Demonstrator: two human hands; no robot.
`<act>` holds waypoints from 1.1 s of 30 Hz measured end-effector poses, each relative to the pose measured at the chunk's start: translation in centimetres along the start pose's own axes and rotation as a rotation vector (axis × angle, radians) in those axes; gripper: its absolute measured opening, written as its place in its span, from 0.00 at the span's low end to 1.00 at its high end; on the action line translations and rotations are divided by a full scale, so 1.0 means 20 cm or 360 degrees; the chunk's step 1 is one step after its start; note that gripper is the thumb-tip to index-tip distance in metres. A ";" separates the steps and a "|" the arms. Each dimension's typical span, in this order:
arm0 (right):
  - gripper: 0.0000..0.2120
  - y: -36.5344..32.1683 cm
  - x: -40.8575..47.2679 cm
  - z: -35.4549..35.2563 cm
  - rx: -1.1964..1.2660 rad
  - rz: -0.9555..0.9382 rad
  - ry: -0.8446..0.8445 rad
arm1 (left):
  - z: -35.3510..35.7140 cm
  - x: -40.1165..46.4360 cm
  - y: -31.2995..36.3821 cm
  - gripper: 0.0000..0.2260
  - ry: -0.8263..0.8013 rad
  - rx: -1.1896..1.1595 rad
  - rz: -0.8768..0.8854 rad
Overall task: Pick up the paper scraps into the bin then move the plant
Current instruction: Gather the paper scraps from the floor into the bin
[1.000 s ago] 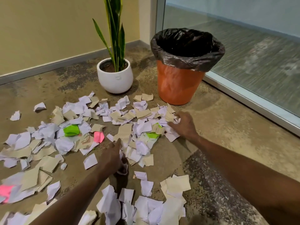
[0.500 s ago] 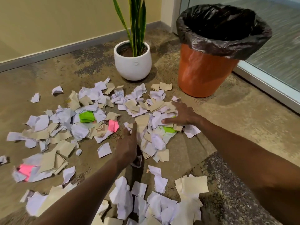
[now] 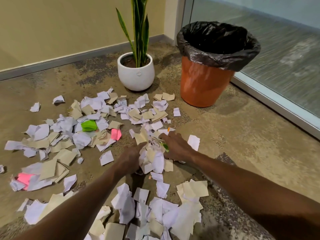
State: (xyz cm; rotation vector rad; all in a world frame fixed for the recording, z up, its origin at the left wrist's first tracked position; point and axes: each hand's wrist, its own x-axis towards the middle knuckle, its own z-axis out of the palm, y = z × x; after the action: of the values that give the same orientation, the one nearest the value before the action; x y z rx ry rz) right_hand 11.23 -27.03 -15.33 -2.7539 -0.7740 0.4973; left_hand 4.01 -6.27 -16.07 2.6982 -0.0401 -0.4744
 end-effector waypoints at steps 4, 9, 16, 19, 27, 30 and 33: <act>0.31 -0.01 -0.04 0.01 0.0131 0.0078 0.0022 | -0.01 -0.08 0.04 0.46 -0.0162 -0.0356 -0.0112; 0.26 -0.04 -0.06 0.02 0.0384 0.0124 0.0057 | 0.00 -0.16 0.18 0.34 -0.0057 -0.1117 -0.0083; 0.45 -0.08 -0.10 -0.03 0.0414 0.0126 -0.0150 | 0.11 -0.19 0.34 0.30 0.0290 -0.1374 -0.0126; 0.51 -0.08 -0.12 -0.04 0.0273 0.0048 -0.0260 | 0.13 -0.18 0.33 0.28 0.0330 -0.1315 -0.0138; 0.28 -0.10 -0.08 0.01 -0.0145 -0.0079 -0.0240 | 0.13 -0.17 0.22 0.19 0.0503 -0.1018 -0.0309; 0.24 -0.08 -0.08 0.01 -0.0086 -0.0156 -0.0221 | 0.11 -0.18 0.15 0.18 0.0542 -0.0886 -0.0235; 0.24 -0.03 -0.05 -0.09 0.0067 -0.0149 -0.0211 | 0.09 -0.20 0.10 0.22 0.0536 -0.0775 -0.0166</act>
State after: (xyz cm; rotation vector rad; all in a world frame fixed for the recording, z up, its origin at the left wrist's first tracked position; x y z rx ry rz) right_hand 10.81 -27.31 -13.17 -2.6527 -0.9078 0.6742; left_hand -0.28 -8.35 -15.61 2.2675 0.2754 -0.0395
